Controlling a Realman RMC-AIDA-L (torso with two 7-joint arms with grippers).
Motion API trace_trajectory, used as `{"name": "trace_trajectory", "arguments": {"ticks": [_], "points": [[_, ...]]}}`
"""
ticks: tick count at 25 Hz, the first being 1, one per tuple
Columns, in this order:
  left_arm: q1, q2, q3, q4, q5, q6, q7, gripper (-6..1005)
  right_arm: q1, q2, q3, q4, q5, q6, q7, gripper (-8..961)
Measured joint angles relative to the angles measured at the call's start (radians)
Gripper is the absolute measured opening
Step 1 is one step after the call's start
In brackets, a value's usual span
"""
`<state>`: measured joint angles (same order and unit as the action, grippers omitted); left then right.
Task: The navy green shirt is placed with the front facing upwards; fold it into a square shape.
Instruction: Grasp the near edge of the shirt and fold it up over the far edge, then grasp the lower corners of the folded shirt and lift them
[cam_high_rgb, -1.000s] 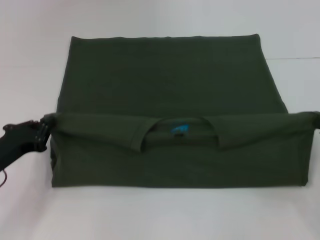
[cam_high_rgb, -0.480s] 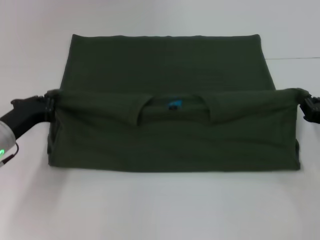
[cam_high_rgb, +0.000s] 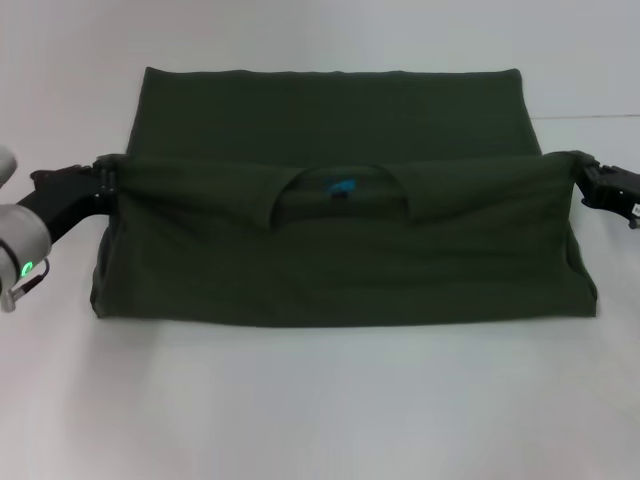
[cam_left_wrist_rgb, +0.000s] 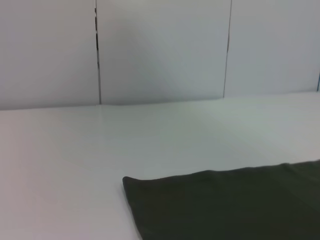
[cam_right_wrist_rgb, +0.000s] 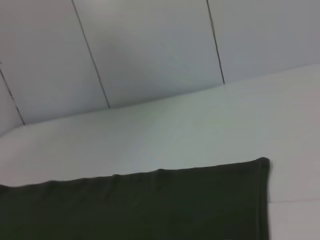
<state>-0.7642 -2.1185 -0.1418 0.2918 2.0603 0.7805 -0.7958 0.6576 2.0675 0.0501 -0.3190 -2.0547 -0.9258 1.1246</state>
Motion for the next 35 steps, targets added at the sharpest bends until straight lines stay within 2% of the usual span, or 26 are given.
{"name": "trace_trajectory", "arguments": {"ticks": [6,19,27,32,34,35], "points": [[-0.051,-0.001,-0.005,-0.009,-0.003,-0.070,0.031,94,0.042,0.000,-0.018,0.000,0.001,0.068,-0.006,42],[-0.086,0.003,-0.001,-0.050,-0.071,-0.158,0.114,119,0.094,-0.007,-0.050,0.005,0.003,0.154,-0.007,42],[-0.100,-0.004,-0.005,-0.058,-0.087,-0.190,0.127,134,0.113,0.006,-0.052,0.039,0.015,0.235,-0.068,42],[-0.097,-0.015,-0.006,-0.059,-0.159,-0.191,0.183,143,0.115,0.008,-0.055,0.049,0.031,0.237,-0.092,41],[-0.094,-0.024,-0.005,-0.059,-0.188,-0.189,0.225,183,0.116,0.009,-0.059,0.049,0.031,0.241,-0.103,214],[-0.094,-0.028,-0.005,-0.059,-0.197,-0.187,0.248,203,0.116,0.009,-0.060,0.049,0.032,0.245,-0.108,256]]}}
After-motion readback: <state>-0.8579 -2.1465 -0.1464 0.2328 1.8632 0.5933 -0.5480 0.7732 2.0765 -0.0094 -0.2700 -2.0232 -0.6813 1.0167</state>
